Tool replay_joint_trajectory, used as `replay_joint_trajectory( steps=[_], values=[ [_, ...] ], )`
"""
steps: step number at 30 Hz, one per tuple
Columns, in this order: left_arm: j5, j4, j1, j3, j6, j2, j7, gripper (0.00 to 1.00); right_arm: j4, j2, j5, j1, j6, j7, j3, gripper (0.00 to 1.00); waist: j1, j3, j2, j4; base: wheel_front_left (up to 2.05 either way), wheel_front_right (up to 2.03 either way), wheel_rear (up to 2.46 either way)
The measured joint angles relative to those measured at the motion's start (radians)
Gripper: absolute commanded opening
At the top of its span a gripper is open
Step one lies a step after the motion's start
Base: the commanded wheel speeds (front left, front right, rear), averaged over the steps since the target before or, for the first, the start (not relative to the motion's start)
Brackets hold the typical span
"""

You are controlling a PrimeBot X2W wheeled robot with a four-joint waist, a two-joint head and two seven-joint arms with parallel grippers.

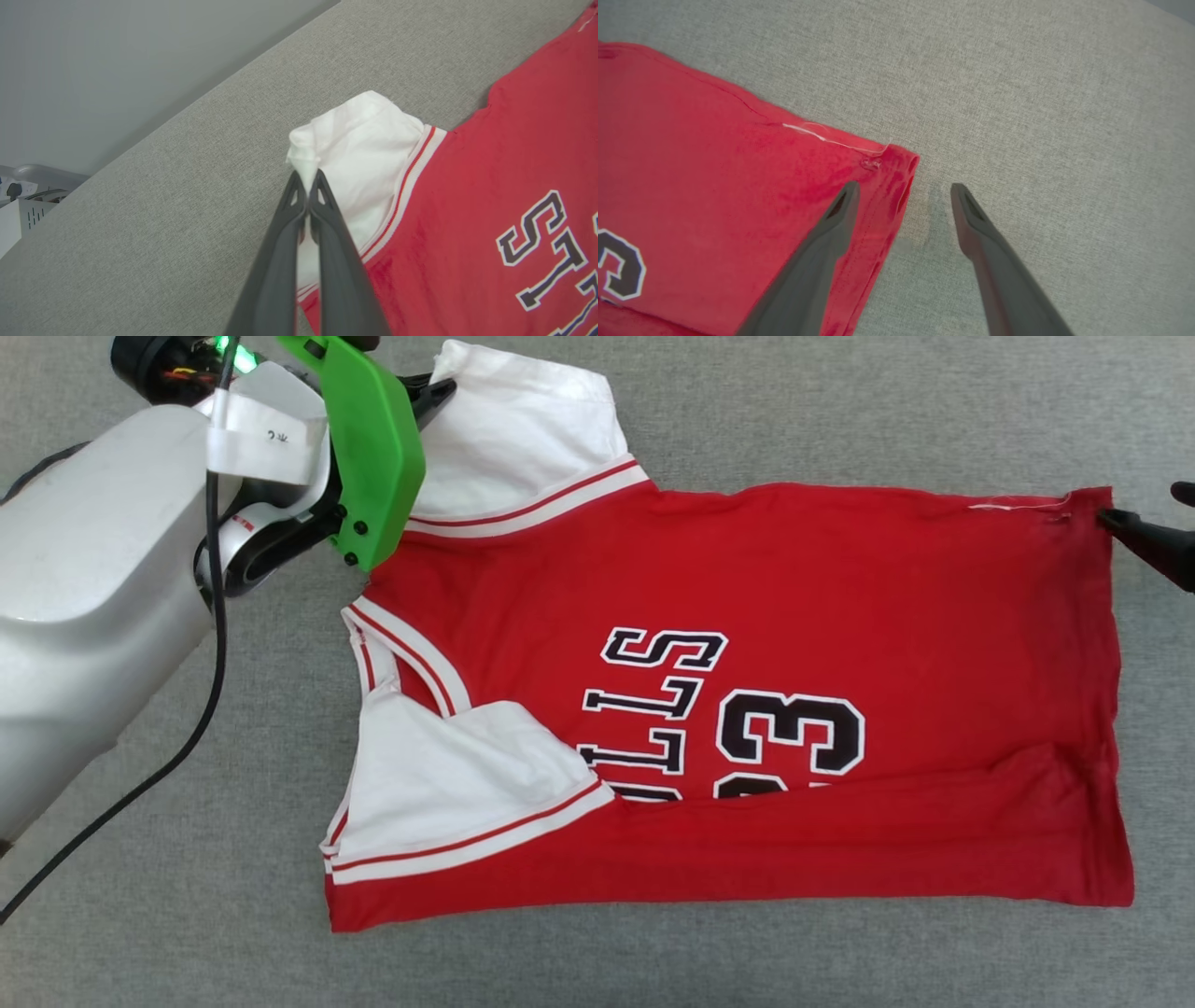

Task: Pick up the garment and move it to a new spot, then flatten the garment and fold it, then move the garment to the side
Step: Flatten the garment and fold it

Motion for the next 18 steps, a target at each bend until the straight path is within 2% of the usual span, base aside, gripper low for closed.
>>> replay_joint_trajectory(
  steps=[6,11,12,13,18],
  values=[
    [0.033,-0.06,-0.001,0.0,0.017,0.001,-0.024,0.0,0.143,0.058,-0.019,-0.065,0.0,-0.004,0.058,1.0,0.0,0.038,0.0,0.032,0.0,0.0,0.0],
    [0.033,-0.072,-0.001,0.002,0.022,0.003,-0.039,0.0,0.202,0.055,-0.018,-0.069,0.0,-0.018,0.097,1.0,0.0,0.055,0.0,0.041,0.0,0.0,0.0],
    [0.033,-0.071,0.0,0.002,0.023,0.003,-0.052,0.0,0.216,0.05,-0.007,-0.074,0.0,-0.025,0.117,0.2,0.0,0.055,0.0,0.043,0.0,0.0,0.0],
    [0.033,-0.07,0.0,0.002,0.023,0.005,-0.055,0.0,0.216,0.049,-0.004,-0.076,0.0,-0.04,0.122,0.02,0.0,0.054,0.0,0.042,0.0,0.0,0.0],
    [0.032,-0.045,0.025,0.007,0.024,0.009,-0.087,0.0,0.222,0.056,0.019,-0.074,0.0,-0.166,0.142,0.0,0.0,0.03,0.0,0.036,0.0,0.0,0.0]
  ],
)
